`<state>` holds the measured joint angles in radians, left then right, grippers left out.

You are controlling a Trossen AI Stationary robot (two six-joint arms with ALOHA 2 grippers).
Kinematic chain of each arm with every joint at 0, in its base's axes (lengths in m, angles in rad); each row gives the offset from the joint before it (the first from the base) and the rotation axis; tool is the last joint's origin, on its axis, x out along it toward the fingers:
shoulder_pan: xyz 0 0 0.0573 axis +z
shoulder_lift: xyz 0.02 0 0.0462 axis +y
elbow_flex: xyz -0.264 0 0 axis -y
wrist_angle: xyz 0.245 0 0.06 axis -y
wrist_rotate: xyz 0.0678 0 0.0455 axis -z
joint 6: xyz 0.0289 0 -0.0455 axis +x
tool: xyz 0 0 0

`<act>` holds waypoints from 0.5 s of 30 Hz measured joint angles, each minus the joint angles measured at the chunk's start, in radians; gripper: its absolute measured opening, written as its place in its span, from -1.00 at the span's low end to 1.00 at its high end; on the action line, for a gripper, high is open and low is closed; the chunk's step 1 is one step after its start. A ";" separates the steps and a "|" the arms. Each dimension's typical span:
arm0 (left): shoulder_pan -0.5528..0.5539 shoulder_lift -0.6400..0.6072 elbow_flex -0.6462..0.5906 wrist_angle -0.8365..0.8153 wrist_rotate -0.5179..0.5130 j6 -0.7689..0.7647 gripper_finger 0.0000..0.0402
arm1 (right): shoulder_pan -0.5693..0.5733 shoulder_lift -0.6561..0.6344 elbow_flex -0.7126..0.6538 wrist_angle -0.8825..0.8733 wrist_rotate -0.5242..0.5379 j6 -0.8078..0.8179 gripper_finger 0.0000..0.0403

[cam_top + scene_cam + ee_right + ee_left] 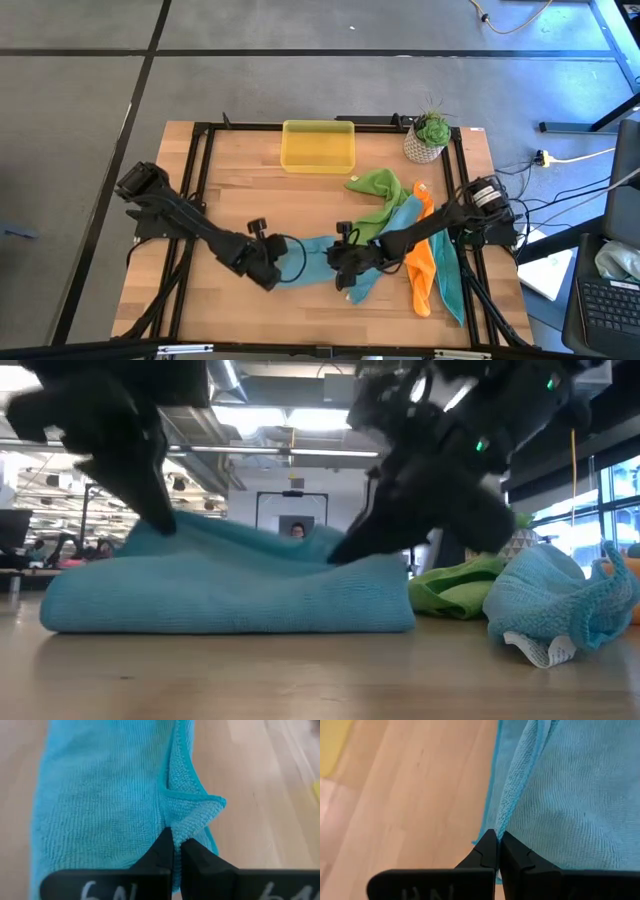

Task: Fold microfiber towels
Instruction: Fold the left blue cloth

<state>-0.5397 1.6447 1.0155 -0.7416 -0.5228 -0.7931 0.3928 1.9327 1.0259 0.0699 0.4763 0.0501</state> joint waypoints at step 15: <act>0.064 0.000 -0.075 0.057 -0.013 0.091 -0.66 | -0.045 0.026 -0.004 -0.101 0.025 0.150 -0.81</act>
<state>-0.4758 1.6444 0.9405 -0.6846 -0.5362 -0.7025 0.3483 1.9583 1.0222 -0.0314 0.5010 0.1999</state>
